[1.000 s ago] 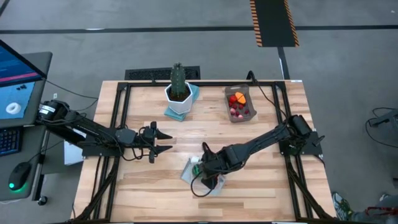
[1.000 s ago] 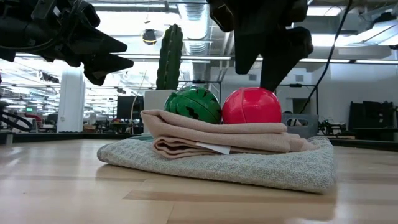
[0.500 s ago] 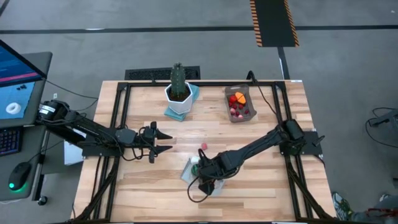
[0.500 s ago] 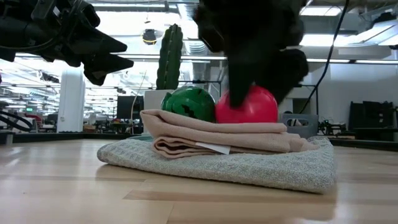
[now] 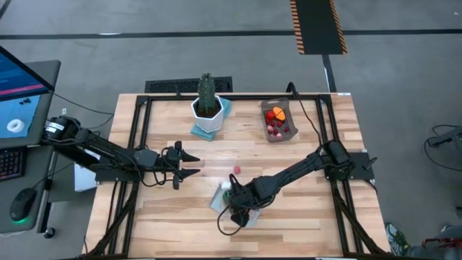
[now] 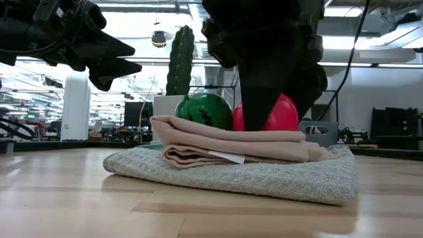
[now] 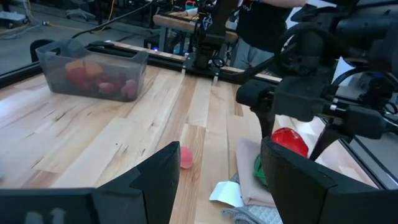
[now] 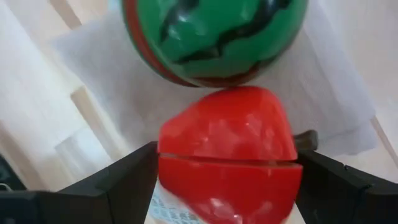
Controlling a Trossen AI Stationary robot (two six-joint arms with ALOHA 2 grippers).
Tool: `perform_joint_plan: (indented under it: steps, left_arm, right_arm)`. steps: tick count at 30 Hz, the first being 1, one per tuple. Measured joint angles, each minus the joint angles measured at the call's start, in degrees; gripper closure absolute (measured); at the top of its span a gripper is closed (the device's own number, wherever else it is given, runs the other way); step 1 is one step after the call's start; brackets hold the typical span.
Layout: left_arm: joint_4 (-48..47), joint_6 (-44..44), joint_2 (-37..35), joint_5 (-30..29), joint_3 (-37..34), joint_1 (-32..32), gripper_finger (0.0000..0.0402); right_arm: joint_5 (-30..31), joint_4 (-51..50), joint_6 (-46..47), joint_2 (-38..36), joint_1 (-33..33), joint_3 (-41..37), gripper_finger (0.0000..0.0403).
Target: Pick and placing Produce into tupperware
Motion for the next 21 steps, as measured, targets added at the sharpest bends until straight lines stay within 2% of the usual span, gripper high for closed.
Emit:
perform_joint_plan:
  steps: [11, 21]
  left_arm:
    - [0.00, -0.02, 0.00, -0.02, 0.00, 0.00, 0.0189]
    - [0.00, -0.02, 0.00, -0.02, 0.00, 0.00, 0.0189]
  right_arm:
    - [0.00, 0.10, -0.02, -0.02, -0.26, 0.03, 0.0102]
    - [-0.23, -1.04, -0.60, -0.02, -0.65, 0.03, 0.0095]
